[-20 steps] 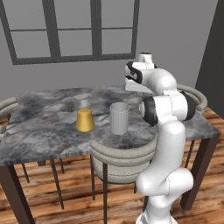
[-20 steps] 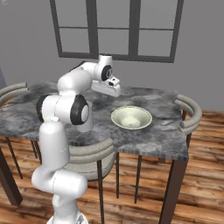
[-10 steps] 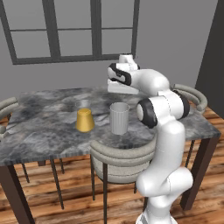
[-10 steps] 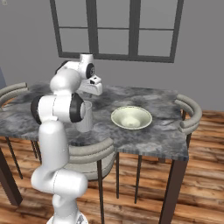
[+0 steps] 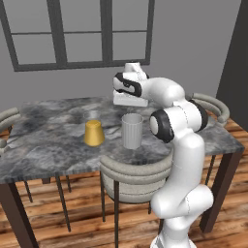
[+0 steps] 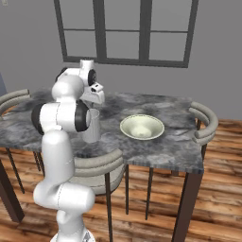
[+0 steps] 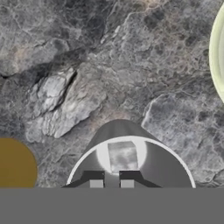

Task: There are two ice cubes in the ice bowl. Place both ice cubes in the glass cup.

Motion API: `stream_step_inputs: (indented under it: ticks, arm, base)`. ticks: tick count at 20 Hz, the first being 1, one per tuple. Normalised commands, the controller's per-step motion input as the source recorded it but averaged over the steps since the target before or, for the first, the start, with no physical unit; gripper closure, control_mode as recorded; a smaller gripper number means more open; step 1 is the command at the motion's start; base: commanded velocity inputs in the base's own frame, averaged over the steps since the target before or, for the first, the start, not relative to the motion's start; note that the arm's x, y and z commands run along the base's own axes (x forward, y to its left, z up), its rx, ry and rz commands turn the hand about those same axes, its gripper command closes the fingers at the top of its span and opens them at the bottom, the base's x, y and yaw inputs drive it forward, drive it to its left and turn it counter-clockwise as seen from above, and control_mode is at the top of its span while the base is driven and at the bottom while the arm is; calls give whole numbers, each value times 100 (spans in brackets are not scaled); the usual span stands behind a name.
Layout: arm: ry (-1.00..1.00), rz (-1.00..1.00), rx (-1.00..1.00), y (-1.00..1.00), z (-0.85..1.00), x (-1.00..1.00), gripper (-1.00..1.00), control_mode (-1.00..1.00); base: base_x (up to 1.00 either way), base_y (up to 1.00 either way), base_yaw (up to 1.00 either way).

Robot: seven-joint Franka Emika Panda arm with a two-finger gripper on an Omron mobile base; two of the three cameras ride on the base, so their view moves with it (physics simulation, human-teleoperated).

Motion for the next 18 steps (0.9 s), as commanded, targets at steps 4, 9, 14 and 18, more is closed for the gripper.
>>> stream_step_inputs:
  ticks: [4, 9, 14, 18]
  arm:
    - [-2, 0, 0, 0, -35, -12, 100, -100]
    - [-6, 0, 0, 0, -17, -1, 100, -100]
    - [-12, 0, 0, 0, 0, 0, 100, -100]
    - [-13, 0, 0, 0, 0, 0, -100, -100]
  base:
    - [0, 0, 0]
    - [0, 0, 0]
    - [0, 0, 0]
    - [0, 0, 0]
